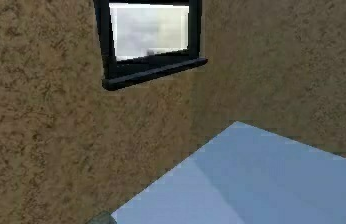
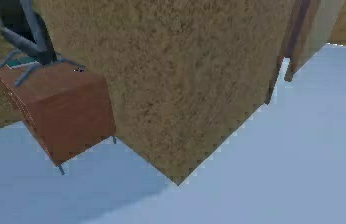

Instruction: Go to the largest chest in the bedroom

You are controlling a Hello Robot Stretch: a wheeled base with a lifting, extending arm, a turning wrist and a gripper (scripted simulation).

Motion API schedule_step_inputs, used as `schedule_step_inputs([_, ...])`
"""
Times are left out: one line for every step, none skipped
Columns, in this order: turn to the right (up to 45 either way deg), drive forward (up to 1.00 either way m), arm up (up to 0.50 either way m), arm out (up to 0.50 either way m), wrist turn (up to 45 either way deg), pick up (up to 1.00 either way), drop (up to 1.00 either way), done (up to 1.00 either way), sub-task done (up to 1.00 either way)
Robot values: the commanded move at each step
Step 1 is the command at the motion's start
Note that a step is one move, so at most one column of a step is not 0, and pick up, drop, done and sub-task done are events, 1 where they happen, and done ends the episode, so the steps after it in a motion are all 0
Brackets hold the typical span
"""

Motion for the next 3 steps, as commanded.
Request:
schedule_step_inputs([45.0,0.00,0.00,0.00,0.0,0.00,0.00,0.00,0.00])
schedule_step_inputs([45.0,0.00,0.00,0.00,0.0,0.00,0.00,0.00,0.00])
schedule_step_inputs([33.0,0.00,0.00,0.00,0.0,0.00,0.00,0.00,0.00])
